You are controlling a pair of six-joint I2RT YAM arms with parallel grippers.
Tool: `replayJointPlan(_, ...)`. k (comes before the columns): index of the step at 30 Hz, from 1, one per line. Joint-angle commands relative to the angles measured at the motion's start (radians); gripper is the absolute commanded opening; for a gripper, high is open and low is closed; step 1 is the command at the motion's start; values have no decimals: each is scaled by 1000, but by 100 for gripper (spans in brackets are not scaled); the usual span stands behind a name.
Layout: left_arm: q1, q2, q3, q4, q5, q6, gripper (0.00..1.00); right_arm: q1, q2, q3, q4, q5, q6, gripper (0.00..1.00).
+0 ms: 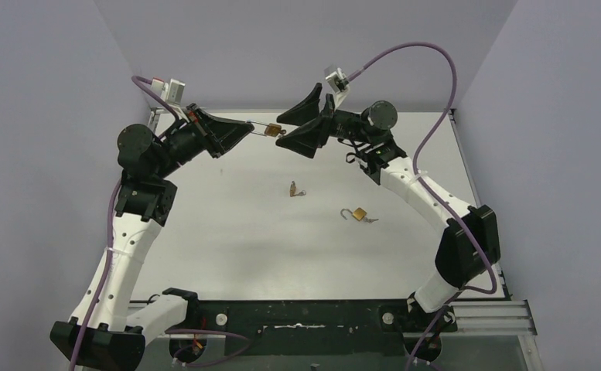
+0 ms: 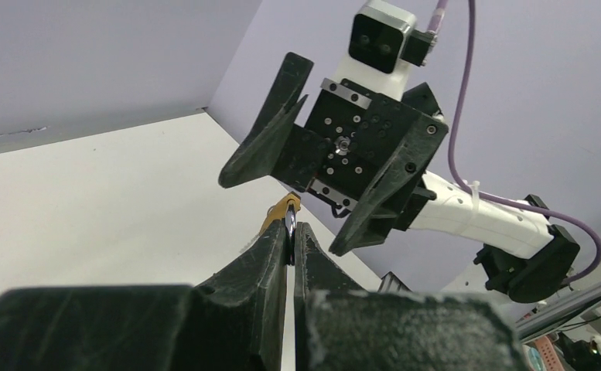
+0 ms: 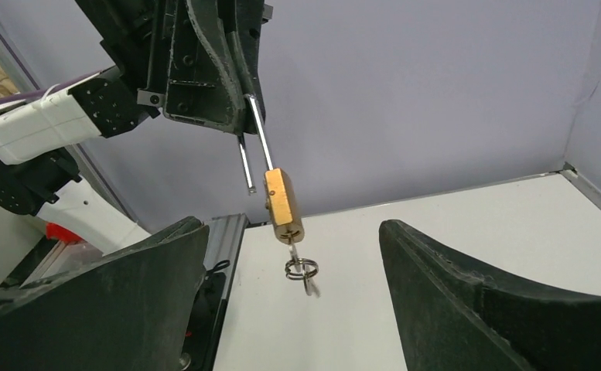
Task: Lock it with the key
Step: Lock the lock.
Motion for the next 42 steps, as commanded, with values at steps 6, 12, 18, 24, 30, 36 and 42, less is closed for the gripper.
replayJointPlan(6,-4,6,26,97,15,-1,0,1,109,148,427,-89,318,77)
replayJointPlan(12,-4,8,26,93,10,12,0,4,146,171,480,-113,407,68)
replayJointPlan(18,-4,8,44,83,6,24,0,9,145,165,435,-123,388,65)
replayJointPlan(24,-4,6,50,81,9,25,0,29,133,164,242,-130,256,65)
replayJointPlan(30,-2,4,53,76,8,29,0,48,127,171,101,-125,158,63)
replayJointPlan(36,-2,3,58,55,7,52,0,49,129,173,101,-128,172,56)
replayJointPlan(42,0,-9,65,12,3,89,0,43,117,147,125,-123,191,56)
